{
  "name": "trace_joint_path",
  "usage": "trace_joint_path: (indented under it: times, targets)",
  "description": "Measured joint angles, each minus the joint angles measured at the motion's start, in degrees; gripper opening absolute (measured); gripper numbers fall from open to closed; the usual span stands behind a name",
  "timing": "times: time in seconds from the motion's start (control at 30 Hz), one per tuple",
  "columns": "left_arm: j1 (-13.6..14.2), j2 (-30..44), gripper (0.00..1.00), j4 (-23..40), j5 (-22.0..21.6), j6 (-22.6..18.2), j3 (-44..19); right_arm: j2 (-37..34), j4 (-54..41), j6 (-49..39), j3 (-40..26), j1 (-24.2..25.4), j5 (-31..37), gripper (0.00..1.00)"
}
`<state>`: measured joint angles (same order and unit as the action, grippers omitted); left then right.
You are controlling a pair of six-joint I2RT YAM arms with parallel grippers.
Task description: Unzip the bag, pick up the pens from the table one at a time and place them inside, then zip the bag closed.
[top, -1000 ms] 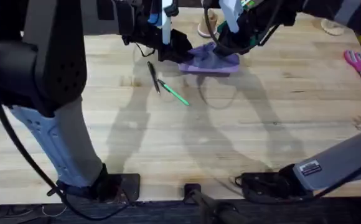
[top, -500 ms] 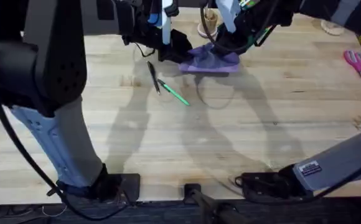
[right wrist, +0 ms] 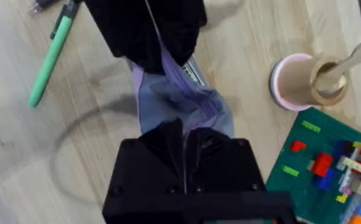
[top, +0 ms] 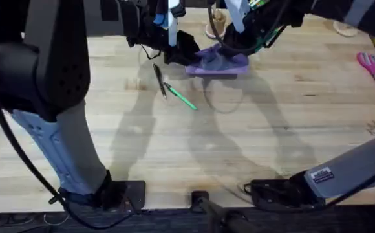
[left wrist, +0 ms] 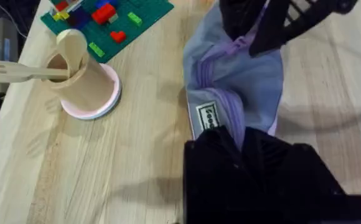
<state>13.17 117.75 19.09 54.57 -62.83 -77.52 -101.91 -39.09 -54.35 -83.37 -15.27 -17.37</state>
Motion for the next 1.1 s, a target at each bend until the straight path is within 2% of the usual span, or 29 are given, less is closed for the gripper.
trace_joint_path:
  times: [0.37,0.97,1.1]
  targets:
    - [-0.4,0.0,0.042,0.2,0.0,0.0,0.0,0.0,0.9,0.2,-2.8,-0.1,-2.4,0.029]
    - [-0.9,0.0,0.042,0.4,0.3,0.0,0.0,0.0,4.8,0.1,-5.5,-3.7,-4.5,0.030]
    - [-1.0,0.0,0.042,0.3,0.6,0.0,0.0,0.0,4.9,0.1,-5.7,-4.4,-5.2,0.070]
